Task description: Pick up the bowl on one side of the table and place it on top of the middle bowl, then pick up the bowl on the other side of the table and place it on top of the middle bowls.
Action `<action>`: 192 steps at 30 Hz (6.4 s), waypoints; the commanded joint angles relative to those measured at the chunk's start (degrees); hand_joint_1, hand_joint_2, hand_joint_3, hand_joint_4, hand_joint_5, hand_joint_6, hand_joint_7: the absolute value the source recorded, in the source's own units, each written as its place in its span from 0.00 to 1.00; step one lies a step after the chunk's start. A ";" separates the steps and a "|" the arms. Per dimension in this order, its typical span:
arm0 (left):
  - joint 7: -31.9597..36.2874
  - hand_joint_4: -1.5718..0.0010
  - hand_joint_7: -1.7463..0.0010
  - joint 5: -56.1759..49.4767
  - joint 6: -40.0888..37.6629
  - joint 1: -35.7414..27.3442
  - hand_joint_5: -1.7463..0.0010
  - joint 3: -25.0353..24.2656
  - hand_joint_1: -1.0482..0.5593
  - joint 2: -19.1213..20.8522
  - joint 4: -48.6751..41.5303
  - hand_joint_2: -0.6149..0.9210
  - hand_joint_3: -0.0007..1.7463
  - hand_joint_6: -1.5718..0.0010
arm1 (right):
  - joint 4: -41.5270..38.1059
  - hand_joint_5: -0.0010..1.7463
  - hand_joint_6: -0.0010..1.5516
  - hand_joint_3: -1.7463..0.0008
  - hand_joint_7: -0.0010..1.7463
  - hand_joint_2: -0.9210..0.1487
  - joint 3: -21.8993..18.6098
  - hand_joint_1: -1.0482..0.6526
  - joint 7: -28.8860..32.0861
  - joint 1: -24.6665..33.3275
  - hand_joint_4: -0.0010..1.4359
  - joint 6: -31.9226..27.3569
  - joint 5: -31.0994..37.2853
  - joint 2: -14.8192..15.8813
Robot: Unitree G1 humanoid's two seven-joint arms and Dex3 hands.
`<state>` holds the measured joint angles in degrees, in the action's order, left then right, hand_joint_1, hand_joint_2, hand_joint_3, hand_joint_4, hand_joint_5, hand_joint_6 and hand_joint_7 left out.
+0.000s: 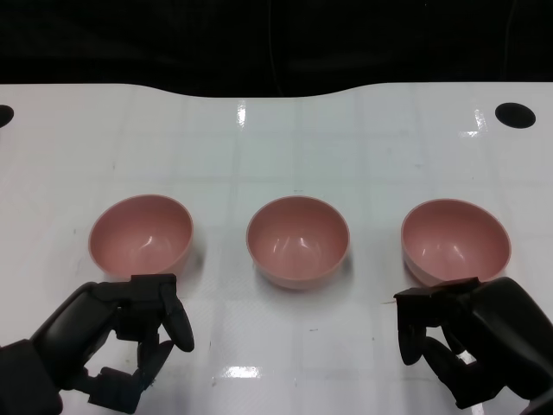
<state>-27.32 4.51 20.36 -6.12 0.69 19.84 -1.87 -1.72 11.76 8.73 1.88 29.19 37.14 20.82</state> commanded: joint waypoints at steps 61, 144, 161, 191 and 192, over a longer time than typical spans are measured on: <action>-0.25 0.43 0.17 0.01 0.93 -1.81 0.04 -0.15 0.53 0.38 1.45 0.68 0.75 0.48 | -25.82 0.16 0.37 1.00 0.03 0.02 11.44 0.35 0.67 -22.21 0.40 -30.35 17.55 -0.74; -0.32 0.42 0.18 0.29 1.63 -0.68 0.03 1.35 0.53 -1.52 0.92 0.61 0.83 0.45 | -31.43 0.15 0.28 0.82 0.00 0.00 22.34 0.15 -9.00 -40.46 0.25 -14.56 11.72 -8.29; -0.44 0.42 0.19 0.48 1.18 -0.25 0.03 1.03 0.54 -1.26 0.91 0.61 0.83 0.45 | -7.83 0.11 0.14 0.80 0.00 0.00 16.13 0.04 -20.01 -31.05 0.10 -17.98 6.39 -2.32; 1.93 0.49 0.33 -2.11 3.95 3.41 0.09 -2.23 0.54 0.35 -0.75 0.73 0.60 0.45 | 1.80 0.75 0.60 0.52 0.41 0.39 -1.21 0.55 -1.32 -1.51 0.57 5.03 -6.97 2.17; 2.65 0.51 0.38 -3.01 4.02 3.60 0.13 -2.52 0.54 0.51 -0.19 0.72 0.61 0.46 | 2.06 0.82 0.62 0.37 0.48 0.48 -1.60 0.57 -1.28 -0.86 0.59 5.19 -7.15 2.04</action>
<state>-25.87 2.39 23.72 -3.36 -0.66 18.90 -2.66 -0.69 11.36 6.74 -0.15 33.74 31.15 22.64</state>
